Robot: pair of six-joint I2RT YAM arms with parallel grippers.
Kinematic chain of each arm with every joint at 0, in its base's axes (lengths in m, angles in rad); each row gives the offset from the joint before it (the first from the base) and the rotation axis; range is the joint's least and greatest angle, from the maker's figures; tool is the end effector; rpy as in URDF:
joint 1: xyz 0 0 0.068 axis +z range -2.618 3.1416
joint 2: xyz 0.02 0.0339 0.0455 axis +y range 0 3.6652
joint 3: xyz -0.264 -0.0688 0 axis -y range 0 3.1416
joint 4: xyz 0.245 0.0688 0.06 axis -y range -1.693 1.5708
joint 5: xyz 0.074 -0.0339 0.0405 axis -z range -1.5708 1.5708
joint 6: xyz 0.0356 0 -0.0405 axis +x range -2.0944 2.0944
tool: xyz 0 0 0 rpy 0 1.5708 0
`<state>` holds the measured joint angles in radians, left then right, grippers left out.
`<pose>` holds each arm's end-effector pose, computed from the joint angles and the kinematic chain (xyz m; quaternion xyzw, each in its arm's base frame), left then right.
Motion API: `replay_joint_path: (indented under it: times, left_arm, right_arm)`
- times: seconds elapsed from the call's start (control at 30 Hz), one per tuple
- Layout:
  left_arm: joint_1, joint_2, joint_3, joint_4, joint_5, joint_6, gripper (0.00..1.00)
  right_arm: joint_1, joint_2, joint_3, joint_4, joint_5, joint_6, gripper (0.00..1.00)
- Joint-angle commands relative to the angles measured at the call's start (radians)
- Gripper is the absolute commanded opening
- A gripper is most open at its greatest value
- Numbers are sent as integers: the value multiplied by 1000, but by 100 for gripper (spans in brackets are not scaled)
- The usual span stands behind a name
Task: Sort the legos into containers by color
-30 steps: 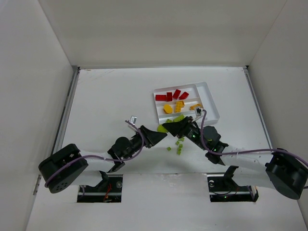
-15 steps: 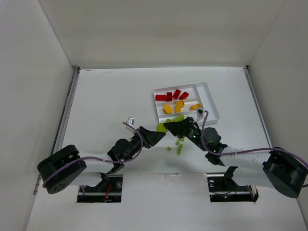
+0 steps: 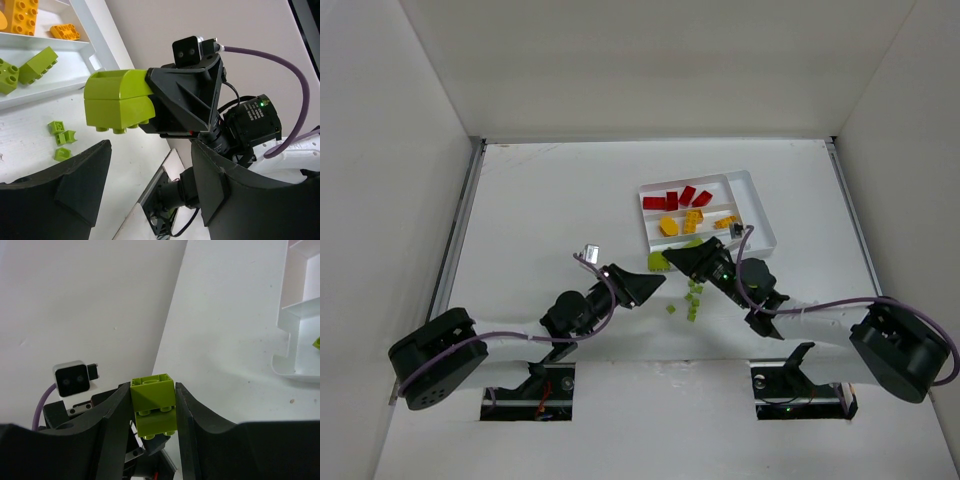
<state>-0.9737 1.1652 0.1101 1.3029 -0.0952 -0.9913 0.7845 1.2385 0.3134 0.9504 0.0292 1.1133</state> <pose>0.1124 -0.1593 0.1994 -0.0429 0.6133 -0.6395 0.4617 0.1697 0.1680 0.2063 0.1246 0.6869 0.5759 0.4254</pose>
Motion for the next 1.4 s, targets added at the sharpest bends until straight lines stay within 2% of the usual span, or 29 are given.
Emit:
replay_joint_path:
  times: [0.0,0.57,0.8,0.97,1.03,1.17,1.23,1.37]
  left_arm:
    - [7,-19,19,210,-14,25,63]
    - [82,33,71,210,32,20,61]
    - [68,54,94,210,63,20,48]
    - [66,45,88,210,64,16,43]
    - [66,45,86,210,68,16,37]
    - [76,47,86,210,92,11,23]
    - [83,54,88,210,103,-1,21]
    - [86,70,94,210,114,-10,19]
  right_arm:
    - [-5,3,39,76,-29,45,37]
    - [-17,19,38,117,-107,134,38]
    - [-20,102,24,220,-124,177,38]
    - [-24,136,24,252,-126,187,38]
    - [-24,136,29,251,-126,180,38]
    - [-21,124,38,226,-129,148,50]
    - [-21,122,46,202,-129,137,56]
    - [-14,121,62,166,-129,115,56]
